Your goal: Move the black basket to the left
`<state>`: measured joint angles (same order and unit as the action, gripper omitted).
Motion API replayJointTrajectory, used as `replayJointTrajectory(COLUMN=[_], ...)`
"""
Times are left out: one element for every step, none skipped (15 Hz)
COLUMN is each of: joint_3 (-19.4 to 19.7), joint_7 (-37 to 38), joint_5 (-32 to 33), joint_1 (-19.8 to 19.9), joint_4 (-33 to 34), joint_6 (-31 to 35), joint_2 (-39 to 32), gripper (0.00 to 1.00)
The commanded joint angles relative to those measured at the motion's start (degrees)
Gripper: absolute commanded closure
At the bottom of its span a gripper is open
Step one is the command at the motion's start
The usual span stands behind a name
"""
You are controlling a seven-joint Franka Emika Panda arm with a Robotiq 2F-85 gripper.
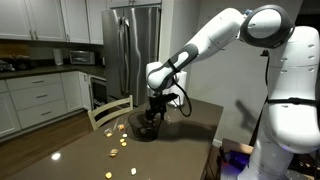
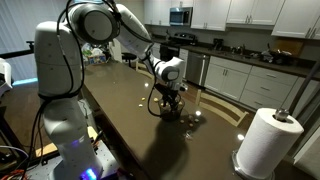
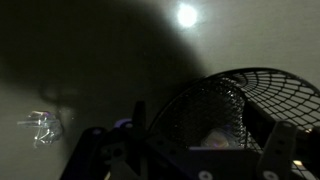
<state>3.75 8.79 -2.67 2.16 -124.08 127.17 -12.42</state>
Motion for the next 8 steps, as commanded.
replayJointTrajectory(joint_3=[-0.2, -0.2, -0.2, -0.2, -0.2, -0.2, -0.2, -0.3], joint_7=[-2.8, -2.8, -2.8, -2.8, -2.8, -3.0, -3.1, -3.6], joint_5=[-1.9, -2.0, -2.0, -2.0, -2.0, -2.0, -2.0, -1.9], joint_1=[1.0, 1.1, 1.1, 1.1, 1.1, 1.1, 1.1, 1.1], joint_4=[1.5, 1.6, 1.6, 1.7, 1.8, 1.8, 1.8, 1.8], joint_6=[0.6, 0.5, 0.5, 0.4, 0.4, 0.4, 0.3, 0.1], joint_2=[-1.4, -1.5, -1.5, -1.5, -1.6, -1.5, -1.4, -1.2], gripper=[0.32, 0.4, 0.46, 0.53, 0.59, 0.67, 0.73, 0.78])
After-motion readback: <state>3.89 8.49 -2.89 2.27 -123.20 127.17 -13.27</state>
